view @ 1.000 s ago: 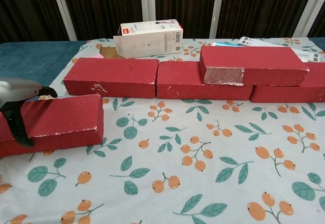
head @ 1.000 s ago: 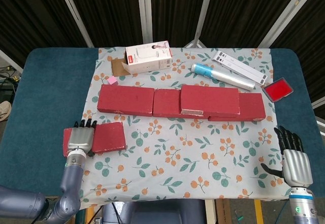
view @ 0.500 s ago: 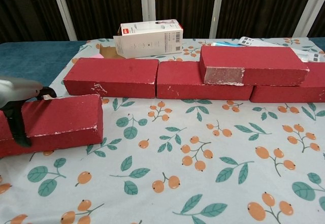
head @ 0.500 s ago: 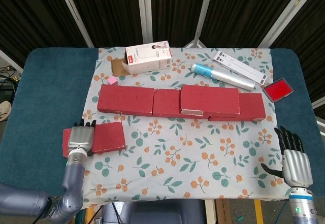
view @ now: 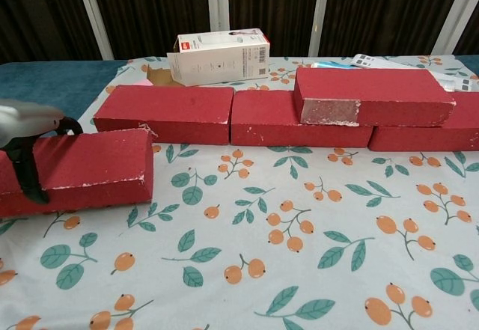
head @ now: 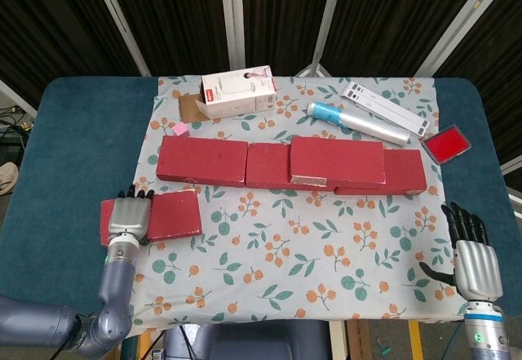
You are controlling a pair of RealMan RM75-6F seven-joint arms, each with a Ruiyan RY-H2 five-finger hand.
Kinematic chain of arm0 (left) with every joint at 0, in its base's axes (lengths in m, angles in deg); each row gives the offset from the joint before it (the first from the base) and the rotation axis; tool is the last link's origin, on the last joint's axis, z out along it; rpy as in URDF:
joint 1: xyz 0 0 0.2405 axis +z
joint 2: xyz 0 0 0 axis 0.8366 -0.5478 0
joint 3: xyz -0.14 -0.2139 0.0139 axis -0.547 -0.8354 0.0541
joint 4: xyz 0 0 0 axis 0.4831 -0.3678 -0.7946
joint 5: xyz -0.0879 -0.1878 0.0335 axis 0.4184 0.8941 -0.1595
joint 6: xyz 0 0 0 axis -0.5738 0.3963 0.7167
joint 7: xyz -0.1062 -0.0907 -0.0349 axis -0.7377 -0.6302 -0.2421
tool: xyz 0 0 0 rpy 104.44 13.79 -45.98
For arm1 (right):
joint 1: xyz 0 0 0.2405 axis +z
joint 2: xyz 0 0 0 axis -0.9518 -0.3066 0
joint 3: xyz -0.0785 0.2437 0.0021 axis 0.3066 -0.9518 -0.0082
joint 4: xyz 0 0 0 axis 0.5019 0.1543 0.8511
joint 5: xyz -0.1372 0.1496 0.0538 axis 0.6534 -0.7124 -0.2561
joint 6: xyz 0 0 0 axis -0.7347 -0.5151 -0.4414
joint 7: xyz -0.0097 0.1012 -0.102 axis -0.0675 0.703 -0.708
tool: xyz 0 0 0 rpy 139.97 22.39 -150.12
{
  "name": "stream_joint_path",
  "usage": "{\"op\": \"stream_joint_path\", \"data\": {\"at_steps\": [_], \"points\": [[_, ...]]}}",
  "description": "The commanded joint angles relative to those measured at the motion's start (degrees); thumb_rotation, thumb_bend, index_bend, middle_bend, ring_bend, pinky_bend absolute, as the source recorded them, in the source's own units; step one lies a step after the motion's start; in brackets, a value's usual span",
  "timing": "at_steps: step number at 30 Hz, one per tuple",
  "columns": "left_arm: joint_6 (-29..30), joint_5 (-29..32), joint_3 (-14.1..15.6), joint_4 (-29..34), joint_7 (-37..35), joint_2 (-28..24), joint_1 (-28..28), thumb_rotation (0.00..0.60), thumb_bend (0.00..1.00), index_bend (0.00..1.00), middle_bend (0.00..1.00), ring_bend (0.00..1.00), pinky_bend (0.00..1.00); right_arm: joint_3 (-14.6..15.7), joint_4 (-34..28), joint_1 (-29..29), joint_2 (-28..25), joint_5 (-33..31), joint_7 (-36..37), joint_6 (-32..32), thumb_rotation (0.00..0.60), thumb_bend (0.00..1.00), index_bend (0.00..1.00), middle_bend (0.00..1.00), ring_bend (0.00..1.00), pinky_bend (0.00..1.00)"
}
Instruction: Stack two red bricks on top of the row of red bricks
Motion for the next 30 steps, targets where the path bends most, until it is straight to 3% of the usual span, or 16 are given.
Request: {"op": "stream_joint_path", "data": {"at_steps": [1,6,10,15,21,30], "points": [[-0.27,-3.64,-0.65,2.20,-1.78,-2.22,0.27,0.600,0.00,0.38,0.41,0.04,0.14,-0.05,0.05,0.04,0.10,-0.21,-0.04,0.15,0.600,0.02,0.00,0.00,0.00,0.00],[-3.88,-7.35,-2.57,8.03,-3.29,-9.48,-0.20,0.600,0.00,0.38,0.41,0.04,0.13,-0.30,0.32,0.15,0.22,-0.71,-0.01,0.43,0.600,0.02,0.00,0.00,0.00,0.00],[-12.21,-0.61,-5.98,11.36,-1.40,-18.27,-3.28,0.600,0.00,0.38,0.41,0.04,0.13,-0.58,0.66,0.23,0.42,-1.27,-0.25,0.56,0.600,0.02,0.00,0.00,0.00,0.00],[-22.22,8.17,-9.50,6.71,1.62,-24.29,-9.72,0.600,0.00,0.40,0.41,0.04,0.12,-0.89,1.04,0.39,0.75,-2.62,-1.07,1.16,0.600,0.02,0.00,0.00,0.00,0.00],[-32.81,14.62,-10.39,-5.77,1.67,-22.95,-16.15,0.600,0.00,0.41,0.40,0.04,0.12,-1.55,1.56,0.68,1.50,-4.50,-2.72,1.55,0.600,0.02,0.00,0.00,0.00,0.00],[-41.15,18.02,-7.46,-23.51,1.38,-14.93,-23.98,0.600,0.00,0.41,0.40,0.03,0.12,-2.76,2.94,1.06,2.51,-7.73,-4.72,2.02,0.600,0.02,0.00,0.00,0.00,0.00]]}}
